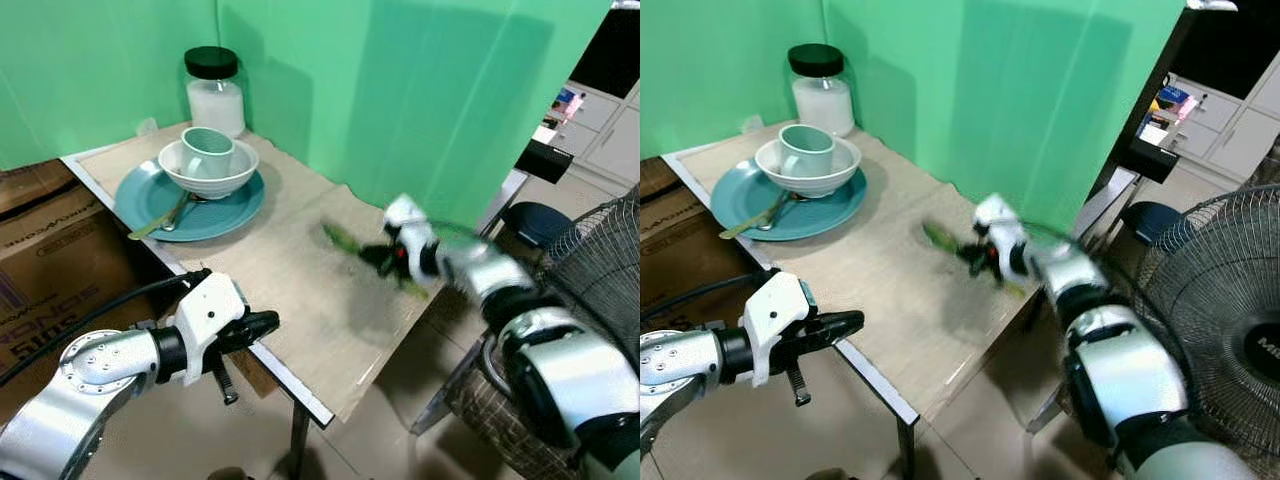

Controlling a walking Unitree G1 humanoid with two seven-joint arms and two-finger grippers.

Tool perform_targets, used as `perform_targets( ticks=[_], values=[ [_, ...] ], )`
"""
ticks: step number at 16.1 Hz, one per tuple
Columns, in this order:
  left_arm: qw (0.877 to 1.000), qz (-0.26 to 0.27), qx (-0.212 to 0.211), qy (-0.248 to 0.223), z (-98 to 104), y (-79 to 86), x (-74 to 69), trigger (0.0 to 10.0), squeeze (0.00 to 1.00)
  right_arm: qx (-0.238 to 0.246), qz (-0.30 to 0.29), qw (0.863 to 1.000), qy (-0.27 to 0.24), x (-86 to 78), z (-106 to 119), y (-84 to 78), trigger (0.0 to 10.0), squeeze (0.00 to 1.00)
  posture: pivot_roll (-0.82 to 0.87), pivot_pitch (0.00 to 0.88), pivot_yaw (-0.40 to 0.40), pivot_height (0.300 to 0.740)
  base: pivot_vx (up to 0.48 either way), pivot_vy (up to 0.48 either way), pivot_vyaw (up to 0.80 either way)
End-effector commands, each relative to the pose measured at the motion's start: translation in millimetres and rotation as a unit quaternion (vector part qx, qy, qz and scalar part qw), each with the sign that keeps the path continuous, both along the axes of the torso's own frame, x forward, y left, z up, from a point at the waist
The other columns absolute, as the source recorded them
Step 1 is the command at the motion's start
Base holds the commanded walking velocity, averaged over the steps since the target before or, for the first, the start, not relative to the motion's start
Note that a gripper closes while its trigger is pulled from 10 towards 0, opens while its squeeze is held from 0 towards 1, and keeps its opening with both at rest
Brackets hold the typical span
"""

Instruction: Setting the table

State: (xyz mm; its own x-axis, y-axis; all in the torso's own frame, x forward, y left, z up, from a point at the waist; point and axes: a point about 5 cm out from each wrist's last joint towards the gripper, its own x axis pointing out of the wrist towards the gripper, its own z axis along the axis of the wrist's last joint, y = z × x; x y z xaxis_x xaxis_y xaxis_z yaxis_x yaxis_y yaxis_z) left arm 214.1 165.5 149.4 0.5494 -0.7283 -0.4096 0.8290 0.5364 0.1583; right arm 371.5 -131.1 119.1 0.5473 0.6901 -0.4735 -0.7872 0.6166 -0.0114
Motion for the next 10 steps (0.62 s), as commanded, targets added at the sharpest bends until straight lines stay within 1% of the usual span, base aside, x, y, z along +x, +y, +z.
perform_targets(
  ticks=[1,2,3,6,7,8,9,10],
  values=[
    [1.0,0.001,-0.006,-0.004,1,-2.0,0.5,10.0,0.0,0.031,0.005,0.999,-0.03,6.8,21,-1.0,0.0,0.0,0.13,0.0,-0.109,0.74,0.0,0.0,0.0],
    [1.0,0.002,-0.012,-0.005,1,-3.6,-1.1,10.0,0.0,0.064,0.01,0.997,-0.041,5.6,27,-0.6,0.0,0.0,0.13,0.0,-0.105,0.74,0.0,0.0,0.0],
    [1.0,0.002,-0.014,-0.005,1,-4.1,-1.6,10.0,0.0,0.075,0.012,0.996,-0.044,4.6,29,-0.4,0.0,0.0,0.13,0.0,-0.105,0.74,0.0,0.0,0.0],
    [0.999,0.01,-0.033,-0.017,3,-8.8,2.4,10.0,0.0,0.144,-0.003,0.987,-0.072,-9.9,43,-5.4,0.0,0.0,0.12,0.0,-0.106,0.74,0.0,0.0,0.0],
    [0.998,0.026,-0.046,-0.032,7,-12.9,7.2,10.0,0.0,0.186,-0.026,0.979,-0.079,-22.0,52,-9.6,0.0,0.0,0.11,0.0,-0.109,0.74,0.0,0.0,0.0],
    [0.998,0.031,-0.05,-0.037,8,-14.6,8.6,10.0,0.0,0.197,-0.036,0.976,-0.082,-26.0,54,-11.2,0.0,0.0,0.11,0.0,-0.108,0.74,0.0,0.0,0.0],
    [0.997,0.041,-0.053,-0.047,9,-17.7,10.1,10.0,0.0,0.209,-0.055,0.972,-0.091,-33.7,57,-14.3,0.0,0.0,0.11,0.0,-0.108,0.74,0.0,0.0,0.0],
    [0.995,0.056,-0.054,-0.064,10,-21.3,12.0,10.0,0.0,0.22,-0.074,0.967,-0.1,-45.6,61,-17.1,0.0,0.0,0.11,0.0,-0.105,0.74,0.0,0.0,0.0]
  ],
)
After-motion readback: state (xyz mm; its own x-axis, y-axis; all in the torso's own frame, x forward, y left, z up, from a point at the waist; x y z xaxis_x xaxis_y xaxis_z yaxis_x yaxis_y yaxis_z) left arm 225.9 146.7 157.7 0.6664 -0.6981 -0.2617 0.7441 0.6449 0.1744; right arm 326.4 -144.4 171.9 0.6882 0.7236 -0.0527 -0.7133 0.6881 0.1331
